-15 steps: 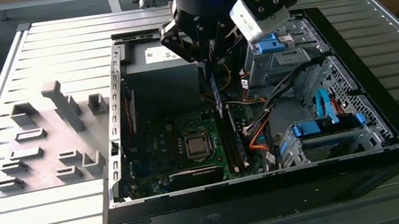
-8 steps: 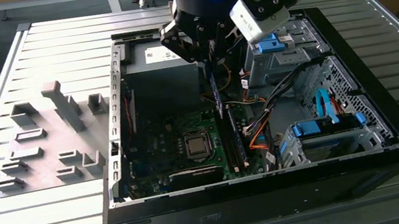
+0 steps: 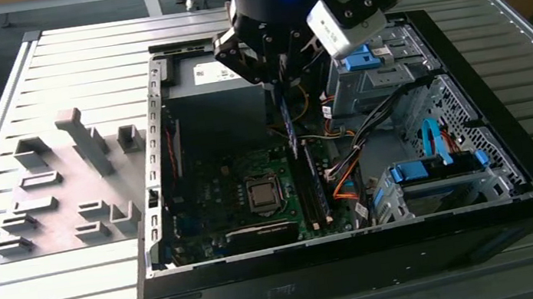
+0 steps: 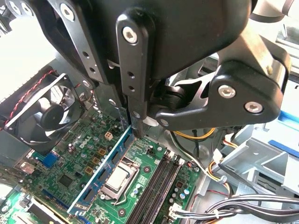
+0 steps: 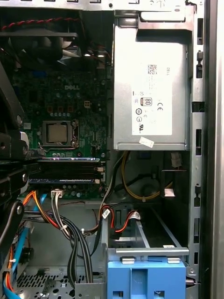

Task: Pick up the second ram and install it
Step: 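Insert the second ram into the second slot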

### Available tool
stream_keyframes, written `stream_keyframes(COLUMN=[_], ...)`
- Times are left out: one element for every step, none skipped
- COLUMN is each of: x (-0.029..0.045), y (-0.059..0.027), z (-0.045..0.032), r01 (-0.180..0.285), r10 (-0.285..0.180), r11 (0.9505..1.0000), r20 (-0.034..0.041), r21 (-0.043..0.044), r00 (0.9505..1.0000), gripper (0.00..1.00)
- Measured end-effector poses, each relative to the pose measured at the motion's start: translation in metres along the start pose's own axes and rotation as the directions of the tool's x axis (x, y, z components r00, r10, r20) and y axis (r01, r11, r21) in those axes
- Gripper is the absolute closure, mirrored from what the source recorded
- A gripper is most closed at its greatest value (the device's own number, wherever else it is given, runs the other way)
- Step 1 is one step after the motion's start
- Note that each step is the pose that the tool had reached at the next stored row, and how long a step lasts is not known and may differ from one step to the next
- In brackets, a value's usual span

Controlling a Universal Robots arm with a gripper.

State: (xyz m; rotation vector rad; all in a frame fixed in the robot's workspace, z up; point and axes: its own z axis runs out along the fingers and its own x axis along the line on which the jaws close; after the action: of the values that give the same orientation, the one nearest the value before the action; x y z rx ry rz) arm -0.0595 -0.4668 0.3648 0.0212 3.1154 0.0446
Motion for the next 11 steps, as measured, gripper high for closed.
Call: stream_keyframes(x=[0.0001,0.0001,0.0001,0.0001,0.0002,0.0002,0.0002,0.0,-0.0007,-0.0015,-0.0023], y=[-0.0001,-0.0001,-0.0003,-0.0011,-0.0026,-0.0039,-0.0048,-0.0054,-0.0061,-0.0066,-0.0068], z=[0.0017,0.0034,0.0053,0.0069,0.0081,0.0098,0.0118,0.0135,0.0152,0.0171,0.0189], r01=[0.0,0.0,0.0,0.0,0.0,0.0,0.0,0.0,0.001,0.001,0.001], r10=[0.0,0.0,0.0,0.0,0.0,0.0,0.0,0.0,-0.001,-0.001,-0.001], r11=[1.0,1.0,1.0,1.0,1.0,1.0,1.0,1.0,1.0,1.0,1.0], r20=[-0.0001,-0.0002,-0.0003,-0.0006,-0.001,-0.0012,-0.002,-0.0034,-0.0046,-0.0052,-0.0057], r21=[0.0003,0.0005,0.0004,0.0003,0.0007,0.0003,0.0002,0.0003,0.0005,0.0004,0.0004], r00=[1.0,1.0,1.0,1.0,1.0,1.0,1.0,1.0,1.0,1.0,1.0], gripper=[0.86,0.86,0.86,0.86,0.86,0.86,0.86,0.86,0.86,0.86,0.86])
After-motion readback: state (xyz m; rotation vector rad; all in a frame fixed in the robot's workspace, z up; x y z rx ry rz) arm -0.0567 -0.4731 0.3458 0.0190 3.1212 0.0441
